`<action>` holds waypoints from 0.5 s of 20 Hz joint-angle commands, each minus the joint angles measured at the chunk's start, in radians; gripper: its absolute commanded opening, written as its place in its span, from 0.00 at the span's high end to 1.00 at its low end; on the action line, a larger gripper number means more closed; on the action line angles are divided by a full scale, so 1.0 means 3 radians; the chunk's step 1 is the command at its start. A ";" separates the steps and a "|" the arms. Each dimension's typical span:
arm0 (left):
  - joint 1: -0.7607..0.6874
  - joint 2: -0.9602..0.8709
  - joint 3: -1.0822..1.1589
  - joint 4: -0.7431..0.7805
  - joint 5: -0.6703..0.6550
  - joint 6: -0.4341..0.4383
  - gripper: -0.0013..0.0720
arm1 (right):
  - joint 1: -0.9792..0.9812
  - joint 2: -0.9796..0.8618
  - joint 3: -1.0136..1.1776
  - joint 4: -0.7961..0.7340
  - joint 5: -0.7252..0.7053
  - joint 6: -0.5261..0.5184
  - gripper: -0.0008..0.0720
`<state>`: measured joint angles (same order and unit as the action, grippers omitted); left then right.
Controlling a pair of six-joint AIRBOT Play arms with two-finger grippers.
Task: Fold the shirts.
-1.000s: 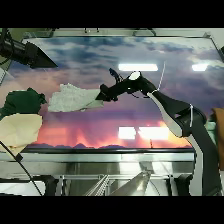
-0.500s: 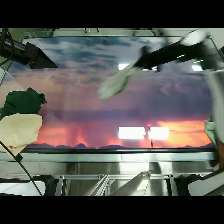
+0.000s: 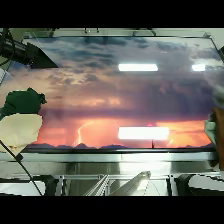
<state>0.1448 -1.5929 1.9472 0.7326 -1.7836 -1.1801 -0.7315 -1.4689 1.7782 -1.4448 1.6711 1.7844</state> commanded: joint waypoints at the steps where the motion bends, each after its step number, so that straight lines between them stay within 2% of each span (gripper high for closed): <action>1: -0.0009 0.0001 -0.0001 0.0001 -0.0080 -0.0045 0.96 | -0.0638 0.0042 -0.0549 -0.0674 0.0370 -0.0131 0.97; 6: -0.0132 0.0001 -0.0001 0.0004 -0.0071 -0.0052 0.96 | -0.1095 0.0042 -0.1207 -0.1347 0.0365 -0.0312 0.97; 10: -0.0273 0.0000 -0.0001 0.0005 0.0009 -0.0048 0.96 | -0.1264 0.0117 -0.1208 -0.1427 0.0270 -0.0312 0.97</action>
<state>0.0883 -1.5929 1.9472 0.7330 -1.7958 -1.1954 -1.0679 -1.4460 1.4403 -1.8095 1.7641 1.7035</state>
